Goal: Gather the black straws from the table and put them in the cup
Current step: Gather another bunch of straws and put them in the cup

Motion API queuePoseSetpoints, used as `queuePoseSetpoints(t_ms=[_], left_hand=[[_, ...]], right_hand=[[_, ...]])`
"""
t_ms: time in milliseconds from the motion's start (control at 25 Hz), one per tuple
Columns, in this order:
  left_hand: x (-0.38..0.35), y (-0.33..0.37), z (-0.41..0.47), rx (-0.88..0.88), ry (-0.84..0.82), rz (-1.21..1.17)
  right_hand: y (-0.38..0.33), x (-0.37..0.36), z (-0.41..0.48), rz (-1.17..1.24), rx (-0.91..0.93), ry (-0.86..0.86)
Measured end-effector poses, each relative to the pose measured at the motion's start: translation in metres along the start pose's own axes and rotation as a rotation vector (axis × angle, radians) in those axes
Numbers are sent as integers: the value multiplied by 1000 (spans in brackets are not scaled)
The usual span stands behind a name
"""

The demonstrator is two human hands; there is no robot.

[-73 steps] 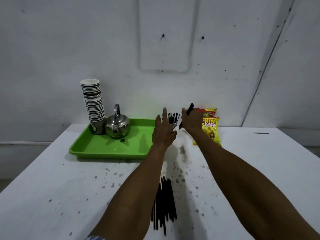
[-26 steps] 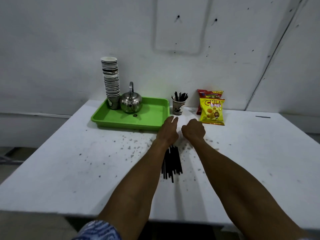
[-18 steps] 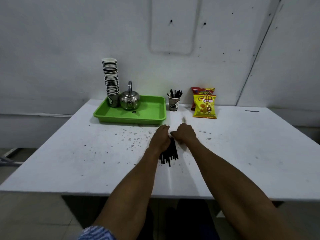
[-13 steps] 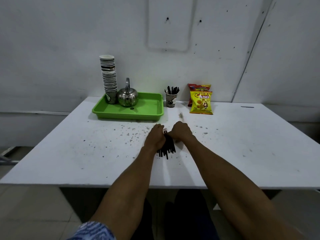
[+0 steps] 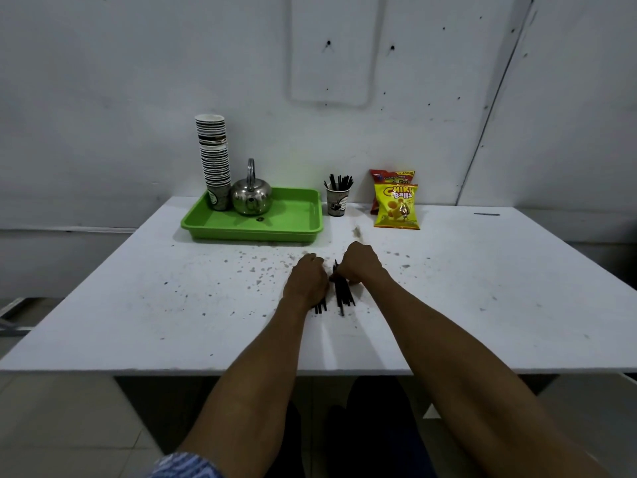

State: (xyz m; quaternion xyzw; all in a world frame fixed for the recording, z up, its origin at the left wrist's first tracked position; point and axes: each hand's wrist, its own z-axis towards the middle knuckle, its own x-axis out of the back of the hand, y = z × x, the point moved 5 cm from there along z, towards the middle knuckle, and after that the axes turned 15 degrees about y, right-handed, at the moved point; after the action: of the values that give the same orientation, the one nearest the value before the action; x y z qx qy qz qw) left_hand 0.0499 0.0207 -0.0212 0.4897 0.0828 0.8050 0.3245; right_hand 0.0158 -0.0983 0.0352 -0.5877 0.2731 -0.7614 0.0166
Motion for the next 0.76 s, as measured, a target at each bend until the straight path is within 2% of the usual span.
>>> queuePoseSetpoints(t_ms=[320, 760], left_hand=[[2, 2, -1, -41, 16, 35], [-1, 0, 0, -53, 21, 48]], right_hand=[[-2, 10, -1, -83, -13, 51], [-17, 11, -12, -241, 132, 151]])
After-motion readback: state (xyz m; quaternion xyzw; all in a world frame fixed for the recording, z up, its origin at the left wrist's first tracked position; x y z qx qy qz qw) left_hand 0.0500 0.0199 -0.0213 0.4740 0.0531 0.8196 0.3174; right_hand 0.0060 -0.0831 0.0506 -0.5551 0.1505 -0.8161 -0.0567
